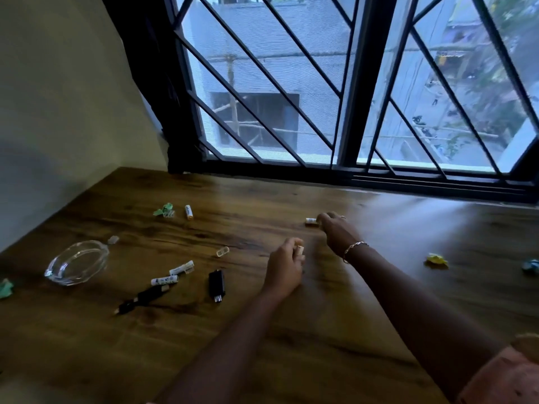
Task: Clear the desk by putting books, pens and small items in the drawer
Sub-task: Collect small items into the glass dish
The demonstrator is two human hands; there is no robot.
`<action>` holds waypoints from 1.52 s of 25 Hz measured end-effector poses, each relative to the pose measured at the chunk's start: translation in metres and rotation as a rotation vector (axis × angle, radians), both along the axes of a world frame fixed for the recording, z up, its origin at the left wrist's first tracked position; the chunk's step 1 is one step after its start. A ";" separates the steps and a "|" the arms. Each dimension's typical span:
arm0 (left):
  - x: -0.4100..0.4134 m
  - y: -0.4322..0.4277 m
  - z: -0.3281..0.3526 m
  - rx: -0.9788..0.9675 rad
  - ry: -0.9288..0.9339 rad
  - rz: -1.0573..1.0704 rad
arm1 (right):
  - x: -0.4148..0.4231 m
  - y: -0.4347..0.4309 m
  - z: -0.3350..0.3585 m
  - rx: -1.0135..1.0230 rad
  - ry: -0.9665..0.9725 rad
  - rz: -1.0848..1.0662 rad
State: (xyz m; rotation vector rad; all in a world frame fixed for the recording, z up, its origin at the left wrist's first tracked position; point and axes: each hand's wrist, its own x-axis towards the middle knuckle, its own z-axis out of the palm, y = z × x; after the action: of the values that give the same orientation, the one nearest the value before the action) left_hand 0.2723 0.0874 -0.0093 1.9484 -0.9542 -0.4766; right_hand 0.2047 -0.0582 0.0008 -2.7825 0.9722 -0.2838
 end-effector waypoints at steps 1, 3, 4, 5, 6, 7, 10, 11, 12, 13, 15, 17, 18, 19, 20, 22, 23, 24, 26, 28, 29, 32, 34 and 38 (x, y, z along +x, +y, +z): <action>0.007 0.001 -0.001 -0.003 0.008 0.023 | 0.010 -0.005 -0.001 -0.014 0.026 0.025; 0.021 0.006 -0.002 -0.006 0.024 0.056 | 0.025 -0.013 -0.006 -0.029 0.068 0.059; 0.027 0.009 -0.005 -0.004 0.022 0.067 | 0.031 -0.015 -0.009 -0.038 0.093 0.070; 0.032 0.012 -0.007 0.000 0.020 0.077 | 0.033 -0.016 -0.012 -0.054 0.113 0.078; 0.038 0.017 -0.009 -0.001 0.017 0.086 | 0.035 -0.016 -0.016 -0.083 0.127 0.087; 0.042 0.021 -0.011 0.001 0.015 0.098 | 0.034 -0.015 -0.020 -0.111 0.146 0.097; 0.057 0.037 -0.011 -0.020 0.024 0.161 | 0.031 -0.011 -0.028 -0.145 0.131 0.073; 0.062 0.043 -0.007 -0.027 0.029 0.185 | 0.034 -0.010 -0.027 -0.156 0.132 0.050; 0.068 0.049 -0.003 -0.039 0.031 0.209 | 0.036 -0.009 -0.025 -0.143 0.148 0.011; 0.075 0.057 0.001 -0.054 0.025 0.235 | 0.040 -0.007 -0.022 -0.113 0.152 -0.046; 0.096 0.073 0.010 -0.078 -0.003 0.279 | 0.058 0.004 -0.012 -0.032 0.071 -0.114; 0.122 0.091 0.018 -0.080 -0.022 0.325 | 0.086 0.021 -0.002 0.044 -0.051 -0.112; 0.138 0.103 0.022 -0.080 -0.033 0.353 | 0.105 0.032 0.002 0.087 -0.080 -0.081; 0.155 0.115 0.026 -0.071 -0.043 0.384 | 0.126 0.047 0.006 0.166 -0.079 -0.043; 0.174 0.128 0.030 -0.057 -0.050 0.419 | 0.149 0.062 0.009 0.281 -0.085 0.000; 0.212 0.155 0.034 -0.013 -0.060 0.501 | 0.194 0.100 0.014 0.532 -0.093 0.075; 0.231 0.170 0.034 0.018 -0.073 0.541 | 0.214 0.122 0.016 0.599 -0.095 0.108; 0.248 0.183 0.033 0.053 -0.090 0.576 | 0.230 0.142 0.020 0.623 -0.104 0.154; 0.279 0.208 0.029 0.120 -0.092 0.633 | 0.265 0.183 0.026 0.629 -0.084 0.234; 0.299 0.225 0.026 0.174 -0.105 0.641 | 0.288 0.218 0.030 0.574 -0.034 0.345; 0.308 0.233 0.024 0.216 -0.120 0.637 | 0.302 0.231 0.028 0.533 -0.012 0.409; 0.333 0.247 0.018 0.407 -0.188 0.549 | 0.340 0.266 0.024 0.316 0.076 0.586; 0.340 0.248 0.015 0.518 -0.249 0.454 | 0.351 0.277 0.021 0.141 0.125 0.740; 0.349 0.249 0.017 0.581 -0.284 0.381 | 0.365 0.274 0.017 0.059 0.161 0.875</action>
State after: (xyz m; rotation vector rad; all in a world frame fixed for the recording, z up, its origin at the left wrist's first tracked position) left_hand 0.6217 0.3362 0.0075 2.7113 -0.6205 -0.2736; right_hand 0.5694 0.2154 0.0182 -2.8807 -0.2664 0.1006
